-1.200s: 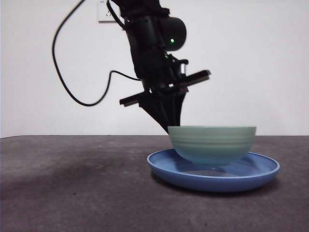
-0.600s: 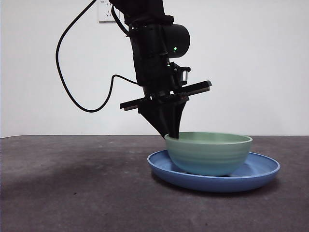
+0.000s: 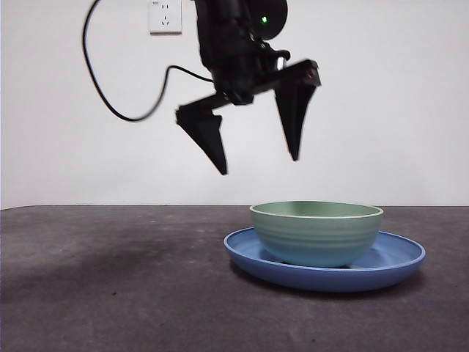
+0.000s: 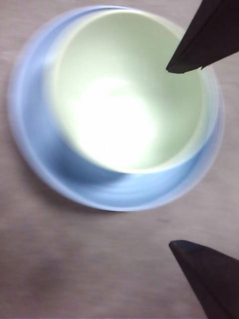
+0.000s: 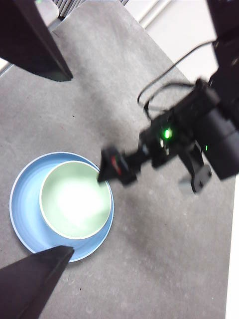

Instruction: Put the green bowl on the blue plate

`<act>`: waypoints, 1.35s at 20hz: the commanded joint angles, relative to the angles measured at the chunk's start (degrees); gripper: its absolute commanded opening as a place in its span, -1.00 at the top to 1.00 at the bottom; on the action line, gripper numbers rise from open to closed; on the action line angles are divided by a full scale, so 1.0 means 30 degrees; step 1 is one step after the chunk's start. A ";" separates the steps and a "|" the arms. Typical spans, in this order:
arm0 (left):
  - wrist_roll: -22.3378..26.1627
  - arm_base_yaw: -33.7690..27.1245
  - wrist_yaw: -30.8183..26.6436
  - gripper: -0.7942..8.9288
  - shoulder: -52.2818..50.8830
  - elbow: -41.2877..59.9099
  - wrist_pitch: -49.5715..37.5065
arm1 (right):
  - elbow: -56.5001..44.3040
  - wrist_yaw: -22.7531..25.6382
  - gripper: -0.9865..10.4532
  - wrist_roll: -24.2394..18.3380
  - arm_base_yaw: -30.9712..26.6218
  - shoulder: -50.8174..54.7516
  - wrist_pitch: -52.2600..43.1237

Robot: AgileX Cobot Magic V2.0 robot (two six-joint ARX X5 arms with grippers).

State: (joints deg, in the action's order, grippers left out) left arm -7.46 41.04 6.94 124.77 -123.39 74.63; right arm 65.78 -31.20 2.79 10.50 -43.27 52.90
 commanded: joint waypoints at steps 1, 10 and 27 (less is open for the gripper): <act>0.1217 0.0000 -0.0044 -0.45 -0.0816 -0.0583 0.1472 | 0.0255 0.0058 -0.11 -0.0073 0.0080 -0.0131 -0.0146; 0.2273 -0.1355 -0.0036 -0.45 -1.1169 0.6819 -0.0408 | 0.0255 0.0058 -0.11 0.0313 0.0080 -0.0168 -0.0087; 0.2113 -0.2798 0.0197 -0.45 -2.9718 2.3467 -0.9887 | 0.0248 0.1093 -0.11 0.0794 0.0080 -0.1494 0.1421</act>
State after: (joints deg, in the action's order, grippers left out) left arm -0.95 32.38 7.35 35.22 -52.34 45.95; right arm 65.78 -28.08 4.38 10.50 -47.24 57.34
